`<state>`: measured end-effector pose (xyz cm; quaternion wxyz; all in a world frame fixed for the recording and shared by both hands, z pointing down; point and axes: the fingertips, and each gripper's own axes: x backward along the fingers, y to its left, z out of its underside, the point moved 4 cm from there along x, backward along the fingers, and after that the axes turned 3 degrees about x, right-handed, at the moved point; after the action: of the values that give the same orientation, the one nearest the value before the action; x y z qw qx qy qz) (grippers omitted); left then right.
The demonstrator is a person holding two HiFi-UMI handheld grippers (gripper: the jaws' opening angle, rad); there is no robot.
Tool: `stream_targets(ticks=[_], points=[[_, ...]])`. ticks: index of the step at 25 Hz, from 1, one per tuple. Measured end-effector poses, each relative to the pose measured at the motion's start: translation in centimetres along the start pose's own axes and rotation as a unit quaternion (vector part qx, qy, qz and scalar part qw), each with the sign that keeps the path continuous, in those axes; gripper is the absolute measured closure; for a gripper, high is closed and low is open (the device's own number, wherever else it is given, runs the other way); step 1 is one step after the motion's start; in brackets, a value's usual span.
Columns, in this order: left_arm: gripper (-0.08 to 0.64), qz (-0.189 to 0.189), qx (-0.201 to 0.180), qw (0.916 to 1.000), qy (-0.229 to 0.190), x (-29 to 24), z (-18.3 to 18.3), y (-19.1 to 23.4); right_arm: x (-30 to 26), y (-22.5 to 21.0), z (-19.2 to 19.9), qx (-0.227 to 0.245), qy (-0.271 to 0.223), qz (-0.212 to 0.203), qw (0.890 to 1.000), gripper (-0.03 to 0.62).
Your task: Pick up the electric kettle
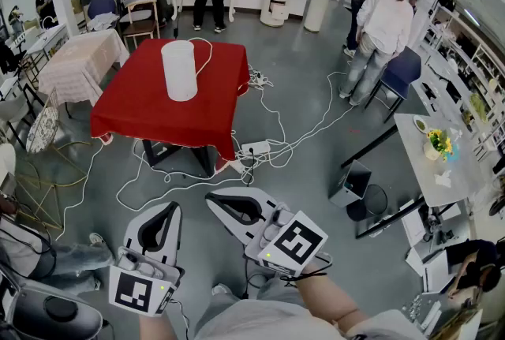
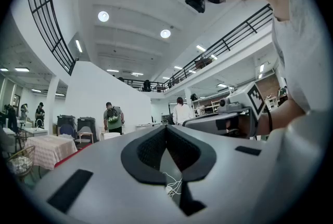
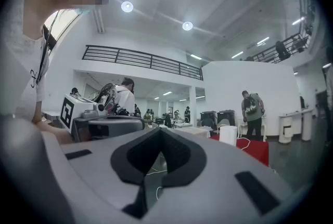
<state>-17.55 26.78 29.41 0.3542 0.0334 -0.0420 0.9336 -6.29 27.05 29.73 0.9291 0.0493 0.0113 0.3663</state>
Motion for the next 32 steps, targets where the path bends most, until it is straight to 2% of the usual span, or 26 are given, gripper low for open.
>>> stream_targets(ticks=[8, 13, 18, 23, 28, 32], points=[[0.551, -0.007, 0.013, 0.9999, -0.008, -0.6, -0.2, -0.1, 0.6, -0.4, 0.1, 0.003, 0.002, -0.006, 1.0, 0.584], [0.551, -0.005, 0.004, 1.0, -0.004, -0.4, -0.4, 0.1, 0.2, -0.2, -0.1, 0.003, -0.009, -0.006, 1.0, 0.584], [0.551, 0.005, 0.004, 1.0, 0.002, 0.1, 0.0, 0.6, -0.4, 0.0, -0.1, -0.021, -0.035, 0.004, 0.999, 0.584], [0.551, 0.018, 0.006, 0.9998, 0.008, -0.2, 0.7, 1.2, -0.6, 0.0, 0.8, -0.031, -0.035, 0.015, 0.999, 0.584], [0.551, 0.013, 0.016, 0.9998, 0.007, -3.2, 1.1, 2.1, -1.2, -2.6, 1.5, -0.024, -0.031, 0.006, 0.999, 0.584], [0.551, 0.005, 0.013, 0.9999, 0.01, -7.2, 1.4, 2.3, -1.4, -6.7, 1.8, -0.023, -0.036, -0.006, 0.999, 0.584]])
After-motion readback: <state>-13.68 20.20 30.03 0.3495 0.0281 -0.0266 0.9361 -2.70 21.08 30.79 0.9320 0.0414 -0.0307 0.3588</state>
